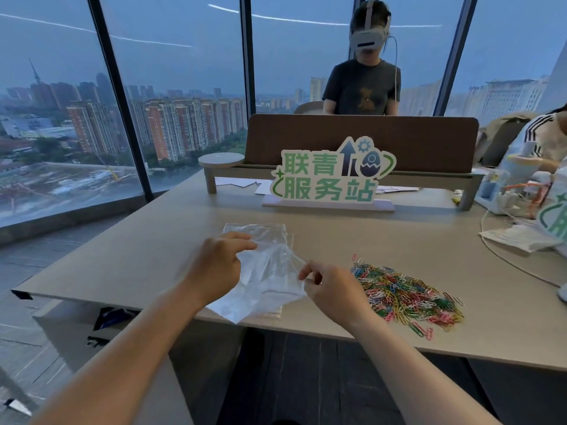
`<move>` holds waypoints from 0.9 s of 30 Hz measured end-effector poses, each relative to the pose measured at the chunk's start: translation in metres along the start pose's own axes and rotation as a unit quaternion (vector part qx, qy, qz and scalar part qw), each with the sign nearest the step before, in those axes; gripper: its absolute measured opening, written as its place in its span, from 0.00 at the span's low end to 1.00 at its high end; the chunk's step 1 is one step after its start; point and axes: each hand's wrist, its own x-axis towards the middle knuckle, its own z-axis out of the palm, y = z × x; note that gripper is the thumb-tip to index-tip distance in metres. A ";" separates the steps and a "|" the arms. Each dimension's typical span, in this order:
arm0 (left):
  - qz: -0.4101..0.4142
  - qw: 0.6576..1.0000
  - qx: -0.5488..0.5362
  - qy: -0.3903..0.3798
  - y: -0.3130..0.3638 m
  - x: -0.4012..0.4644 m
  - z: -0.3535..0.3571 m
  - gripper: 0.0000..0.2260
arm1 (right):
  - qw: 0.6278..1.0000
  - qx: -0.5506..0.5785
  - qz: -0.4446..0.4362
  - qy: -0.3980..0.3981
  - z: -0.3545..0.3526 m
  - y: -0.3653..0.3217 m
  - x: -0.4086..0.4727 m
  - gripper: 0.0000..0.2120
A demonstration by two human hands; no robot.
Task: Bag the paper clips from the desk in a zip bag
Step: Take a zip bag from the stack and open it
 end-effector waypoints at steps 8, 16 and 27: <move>-0.066 0.996 -0.007 -0.052 0.016 -0.024 -0.031 0.22 | 0.999 -0.008 -0.012 -0.039 -0.026 -0.009 -0.030 0.09; -0.090 0.991 -0.003 -0.097 0.046 -0.048 -0.063 0.22 | 0.996 0.020 -0.029 -0.077 -0.049 -0.019 -0.059 0.09; -0.028 0.985 -0.113 -0.125 0.085 -0.090 -0.085 0.11 | 0.982 0.158 -0.030 -0.095 -0.082 -0.025 -0.108 0.11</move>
